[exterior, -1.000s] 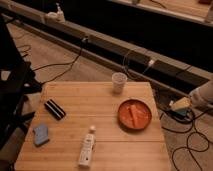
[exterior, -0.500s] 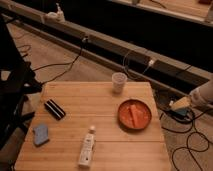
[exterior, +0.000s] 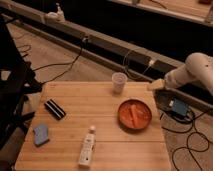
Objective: Pick up the ceramic cup
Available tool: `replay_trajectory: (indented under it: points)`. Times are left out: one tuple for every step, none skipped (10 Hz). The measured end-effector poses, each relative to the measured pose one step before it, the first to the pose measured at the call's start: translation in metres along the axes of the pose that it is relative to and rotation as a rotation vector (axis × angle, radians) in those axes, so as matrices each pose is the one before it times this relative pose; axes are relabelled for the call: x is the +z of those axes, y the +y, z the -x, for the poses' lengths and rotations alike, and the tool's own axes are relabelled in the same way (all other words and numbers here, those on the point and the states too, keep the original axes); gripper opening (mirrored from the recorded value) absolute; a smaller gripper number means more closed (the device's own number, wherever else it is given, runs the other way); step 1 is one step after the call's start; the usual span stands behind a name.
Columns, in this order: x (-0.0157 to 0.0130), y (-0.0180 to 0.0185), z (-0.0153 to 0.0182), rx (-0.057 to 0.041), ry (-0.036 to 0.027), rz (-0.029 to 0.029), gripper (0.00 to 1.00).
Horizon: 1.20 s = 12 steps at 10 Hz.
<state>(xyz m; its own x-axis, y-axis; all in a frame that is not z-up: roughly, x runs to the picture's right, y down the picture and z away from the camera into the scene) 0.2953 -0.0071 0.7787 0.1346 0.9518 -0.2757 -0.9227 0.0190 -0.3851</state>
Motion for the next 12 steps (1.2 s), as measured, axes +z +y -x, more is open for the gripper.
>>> replay_trajectory:
  points:
    - [-0.00178, -0.00423, -0.00219, 0.00459, 0.00037, -0.00606, 0.8]
    - [-0.00045, -0.00055, -0.00073, 0.00108, 0.00006, -0.00009, 0.8]
    - [0.00107, 0.00177, 0.00168, -0.0014, 0.00052, 0.00283, 0.8]
    - [0.00091, -0.00271, -0.00126, 0.00891, 0.00422, -0.00093, 0.8]
    - [0.00305, -0.01058, 0.00102, 0.02579, 0.00542, -0.01402, 0.8]
    - [0.00797, 0.00021, 0.00788, 0.00667, 0.00026, -0.00014, 0.8]
    - [0.01346, 0.00591, 0.01178, -0.00632, 0.00427, 0.00453, 0.8]
    - [0.01445, 0.00712, 0.01379, -0.00888, 0.00326, 0.00756, 0.8]
    - [0.01279, 0.00659, 0.01335, -0.01248, 0.00246, 0.00461, 0.8]
    - [0.01264, 0.01043, 0.01871, -0.02101, -0.00582, 0.0104, 0.8]
    - [0.0062, 0.00814, 0.01383, -0.00909, -0.01029, 0.01215, 0.8]
    - [0.00686, 0.01284, 0.01741, -0.00562, -0.01722, 0.02521, 0.8]
